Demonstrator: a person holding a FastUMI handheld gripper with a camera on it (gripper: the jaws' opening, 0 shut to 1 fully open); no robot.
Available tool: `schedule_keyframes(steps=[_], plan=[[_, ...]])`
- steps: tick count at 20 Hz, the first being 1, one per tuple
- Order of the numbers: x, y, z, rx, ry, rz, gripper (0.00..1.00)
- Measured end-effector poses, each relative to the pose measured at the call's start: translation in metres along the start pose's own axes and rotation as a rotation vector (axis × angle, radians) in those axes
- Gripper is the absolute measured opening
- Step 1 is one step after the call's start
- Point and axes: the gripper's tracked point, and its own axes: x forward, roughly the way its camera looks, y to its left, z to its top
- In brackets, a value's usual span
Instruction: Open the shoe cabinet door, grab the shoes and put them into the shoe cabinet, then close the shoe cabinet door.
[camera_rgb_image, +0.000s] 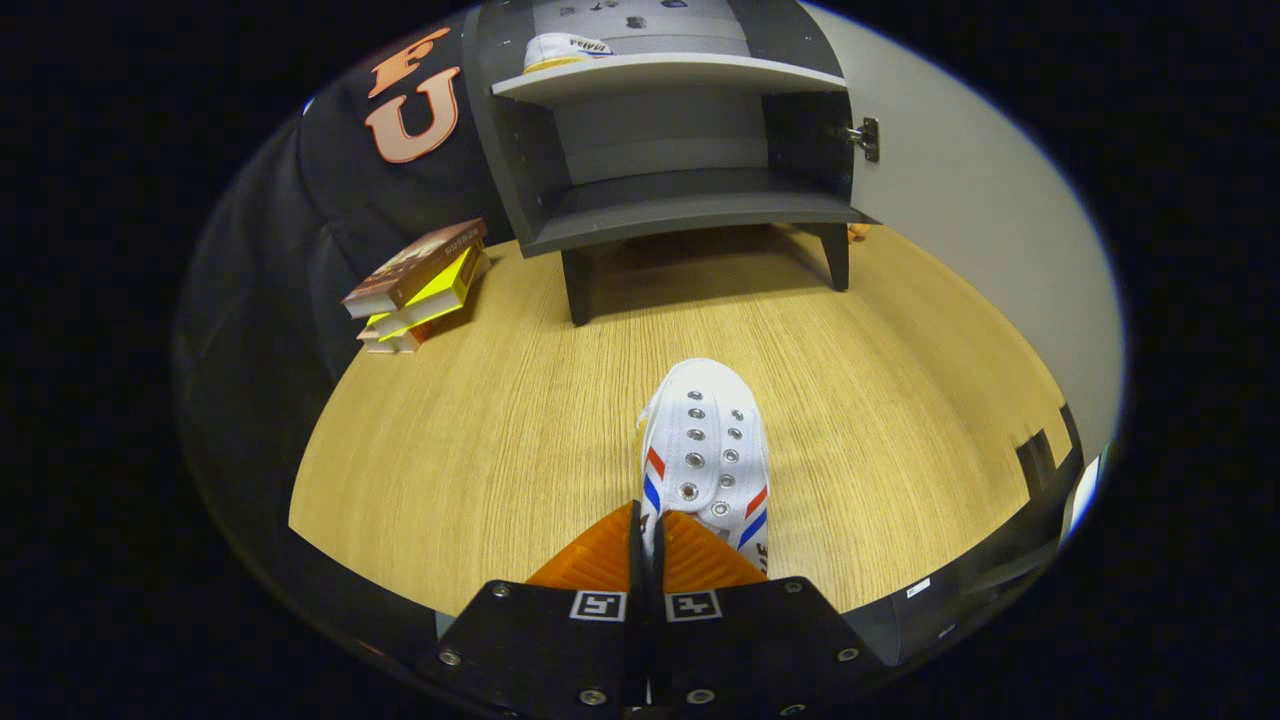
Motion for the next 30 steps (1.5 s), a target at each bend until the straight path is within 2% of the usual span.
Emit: schedule_keyframes(steps=[4, 9, 19, 25, 30], plan=[[-0.028, -0.009, 0.052, -0.018, -0.086, -0.004, 0.0], [-0.067, -0.013, 0.131, 0.027, -0.201, 0.031, 0.0], [-0.12, -0.006, 0.271, -0.069, -0.349, 0.038, 0.0], [-0.11, -0.007, 0.35, -0.151, -0.421, 0.001, 0.0], [-0.064, -0.012, 0.409, -0.182, -0.423, -0.041, 0.0]])
